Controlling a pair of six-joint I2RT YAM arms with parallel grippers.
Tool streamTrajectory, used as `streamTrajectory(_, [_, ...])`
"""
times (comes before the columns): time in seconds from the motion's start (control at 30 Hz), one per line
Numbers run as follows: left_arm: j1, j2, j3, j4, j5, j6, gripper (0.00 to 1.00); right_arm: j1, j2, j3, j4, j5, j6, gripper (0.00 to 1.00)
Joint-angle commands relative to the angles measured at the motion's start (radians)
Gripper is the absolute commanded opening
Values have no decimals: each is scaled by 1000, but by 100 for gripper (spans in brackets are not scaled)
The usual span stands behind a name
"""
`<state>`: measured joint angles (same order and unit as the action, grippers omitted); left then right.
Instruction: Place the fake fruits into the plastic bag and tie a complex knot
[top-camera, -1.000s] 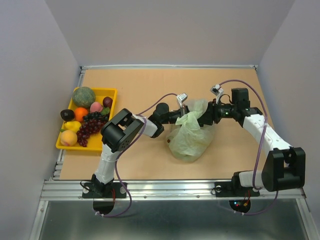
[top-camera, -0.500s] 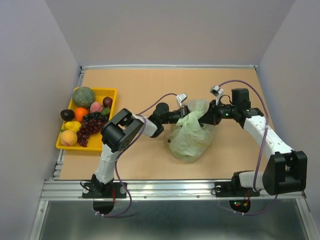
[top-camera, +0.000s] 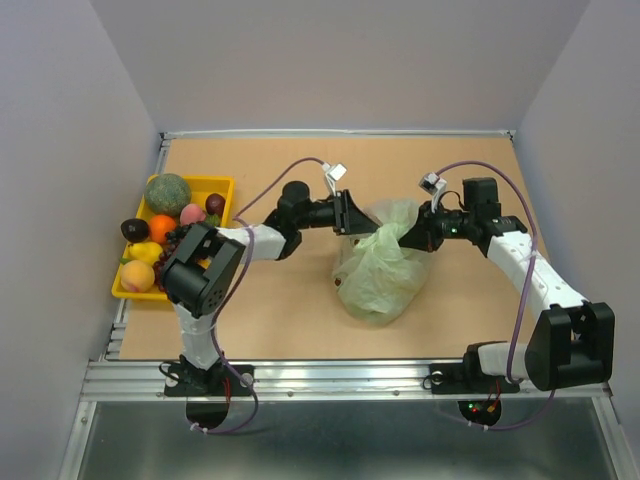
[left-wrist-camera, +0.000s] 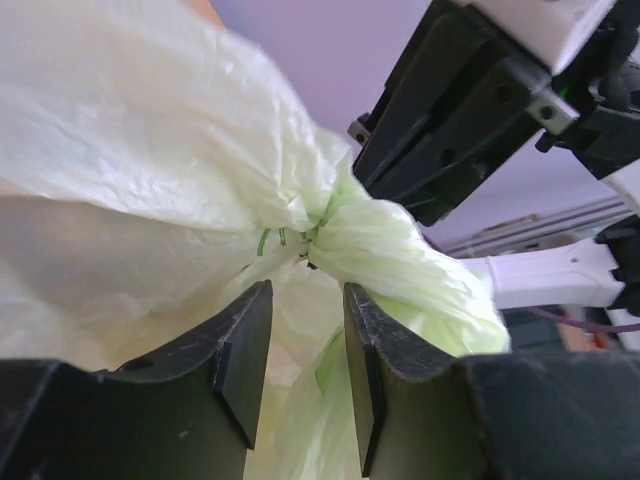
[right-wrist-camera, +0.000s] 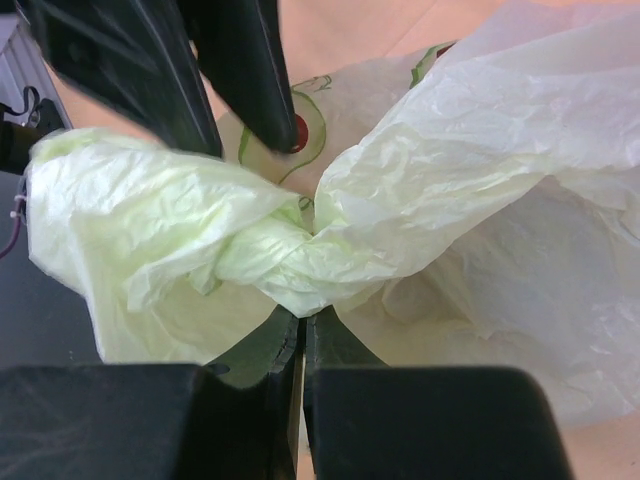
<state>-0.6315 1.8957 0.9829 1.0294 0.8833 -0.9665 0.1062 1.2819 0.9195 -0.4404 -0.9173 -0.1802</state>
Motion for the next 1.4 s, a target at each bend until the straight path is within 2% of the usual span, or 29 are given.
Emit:
streamTrajectory(0.0, [123,-165,23,-321,52,313,46,4,-16,62,-15,8,-31,0])
streamTrajectory(0.03, [124,-181,23,-380,60,366,46,4,-15,62,-17,8,-31,0])
streamTrajectory(0.07, [169,-196,37,-434,78,455,47,3,-15,64,-18,9,-33,1])
streamTrajectory(0.13, [226,-237,89,-639,94,591,47,4,-10,68,-20,5,-33,1])
streamTrajectory(0.17, [237,-260,118,-728,97,785,48,4,-9,67,-20,3,-31,1])
streamTrajectory(0.2, [239,-274,150,-821,94,893,48,4,-9,68,-20,0,-30,0])
streamTrajectory(0.23, [239,-290,181,-1005,86,1004,48,3,-6,71,-21,-3,-27,0])
streamTrajectory(0.3, [237,-339,240,-1194,68,1270,49,4,-6,74,-23,-9,-22,0])
streamTrajectory(0.47, [178,-447,240,-1350,-96,1580,54,3,3,81,-24,-26,-5,1])
streamTrajectory(0.57, [66,-487,224,-1353,-229,1704,54,4,10,87,-24,-34,4,0])
streamTrajectory(0.7, [-57,-511,221,-1307,-319,1749,58,4,20,97,-23,-35,21,0])
streamTrajectory(0.97, [-161,-455,310,-1312,-389,1796,59,4,31,110,-23,-32,44,0])
streamTrajectory(1.13, [-172,-405,361,-1331,-386,1789,59,4,30,113,-24,-28,45,0])
streamTrajectory(1.17, [-175,-396,373,-1350,-377,1799,62,3,30,114,-24,-28,45,1])
streamTrajectory(1.33, [-192,-379,385,-1419,-333,1838,65,4,30,114,-24,-23,45,0])
streamTrajectory(1.37, [-192,-377,387,-1434,-322,1853,68,3,30,114,-23,-20,44,0])
